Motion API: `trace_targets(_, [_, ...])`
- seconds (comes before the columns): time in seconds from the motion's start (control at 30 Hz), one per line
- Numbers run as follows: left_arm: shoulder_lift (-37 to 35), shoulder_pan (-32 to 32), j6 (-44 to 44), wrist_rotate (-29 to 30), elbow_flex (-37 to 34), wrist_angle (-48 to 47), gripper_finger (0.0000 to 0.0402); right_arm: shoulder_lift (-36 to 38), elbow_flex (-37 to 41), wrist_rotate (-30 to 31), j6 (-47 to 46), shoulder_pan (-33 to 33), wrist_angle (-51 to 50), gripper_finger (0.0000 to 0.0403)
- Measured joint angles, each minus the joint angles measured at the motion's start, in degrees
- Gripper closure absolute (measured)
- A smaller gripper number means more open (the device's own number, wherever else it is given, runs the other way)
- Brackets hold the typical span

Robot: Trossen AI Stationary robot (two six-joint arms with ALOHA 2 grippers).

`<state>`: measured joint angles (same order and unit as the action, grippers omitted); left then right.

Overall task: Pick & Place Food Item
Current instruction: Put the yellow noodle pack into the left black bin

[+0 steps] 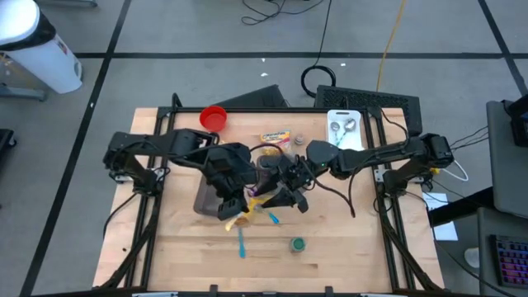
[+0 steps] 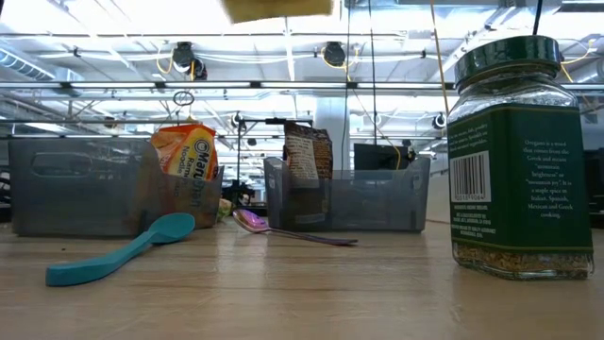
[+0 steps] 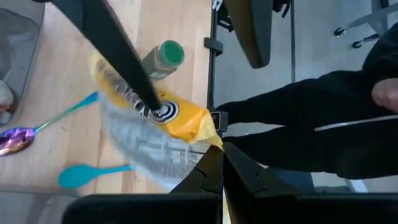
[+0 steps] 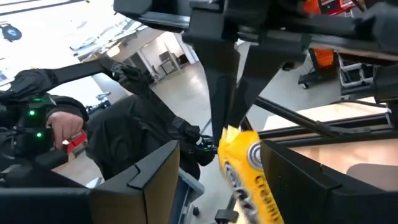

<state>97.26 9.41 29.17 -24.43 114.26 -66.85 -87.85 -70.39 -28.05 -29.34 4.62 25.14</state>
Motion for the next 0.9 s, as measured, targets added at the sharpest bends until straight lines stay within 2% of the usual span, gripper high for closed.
trace_targets(0.13, [0.07, -0.42, -0.17, 0.02, 0.0, 0.07, 0.0401, 0.02, 0.0, 2.75, 0.82, 0.01, -0.09, 0.0187])
trace_targets(0.9, [0.02, -2.1, -3.45, 0.65, 0.04, 4.09, 0.0401, -0.27, 0.0, 2.73, -0.06, 0.0, -0.88, 0.0195])
